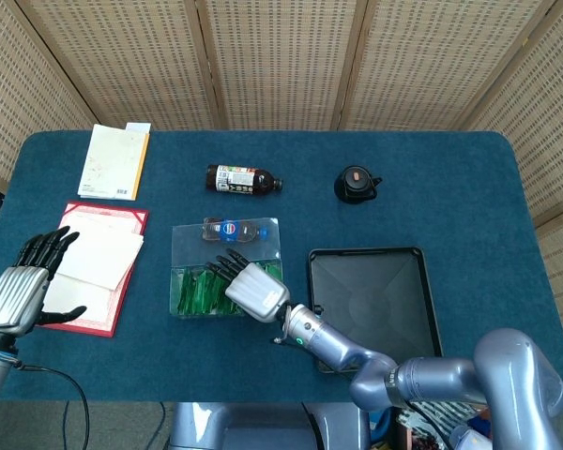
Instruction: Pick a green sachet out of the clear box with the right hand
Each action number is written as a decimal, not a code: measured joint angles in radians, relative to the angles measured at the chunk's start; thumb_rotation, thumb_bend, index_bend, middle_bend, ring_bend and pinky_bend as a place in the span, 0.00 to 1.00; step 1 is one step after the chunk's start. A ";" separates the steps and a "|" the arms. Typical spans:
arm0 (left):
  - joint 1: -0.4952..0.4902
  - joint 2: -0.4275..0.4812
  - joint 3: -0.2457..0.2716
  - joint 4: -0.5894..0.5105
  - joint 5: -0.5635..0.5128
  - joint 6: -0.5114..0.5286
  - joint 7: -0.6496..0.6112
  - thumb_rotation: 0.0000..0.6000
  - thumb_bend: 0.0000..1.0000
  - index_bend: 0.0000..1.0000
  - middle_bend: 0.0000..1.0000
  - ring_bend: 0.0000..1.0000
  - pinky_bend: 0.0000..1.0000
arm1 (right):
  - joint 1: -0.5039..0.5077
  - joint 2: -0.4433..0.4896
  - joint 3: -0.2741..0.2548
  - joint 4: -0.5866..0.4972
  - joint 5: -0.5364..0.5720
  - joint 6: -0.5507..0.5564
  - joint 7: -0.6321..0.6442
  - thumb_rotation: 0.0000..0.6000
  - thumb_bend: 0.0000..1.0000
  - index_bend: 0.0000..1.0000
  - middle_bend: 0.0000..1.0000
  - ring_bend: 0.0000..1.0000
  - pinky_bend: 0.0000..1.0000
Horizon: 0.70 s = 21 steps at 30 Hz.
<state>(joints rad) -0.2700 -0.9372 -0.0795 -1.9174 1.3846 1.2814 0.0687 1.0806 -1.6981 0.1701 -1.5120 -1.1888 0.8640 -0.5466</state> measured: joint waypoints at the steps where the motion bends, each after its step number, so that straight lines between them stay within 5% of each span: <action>1: 0.000 0.000 0.000 0.000 -0.001 -0.001 0.000 1.00 0.05 0.00 0.00 0.00 0.00 | 0.000 -0.001 0.000 0.000 -0.003 -0.001 0.002 1.00 0.46 0.55 0.12 0.00 0.08; 21: -0.005 -0.001 -0.001 0.002 -0.007 -0.009 0.003 1.00 0.05 0.00 0.00 0.00 0.00 | 0.000 -0.022 0.007 0.035 -0.009 -0.007 0.022 1.00 0.52 0.56 0.12 0.00 0.09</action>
<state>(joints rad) -0.2750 -0.9386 -0.0800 -1.9154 1.3772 1.2726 0.0713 1.0806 -1.7202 0.1772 -1.4772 -1.1977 0.8570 -0.5251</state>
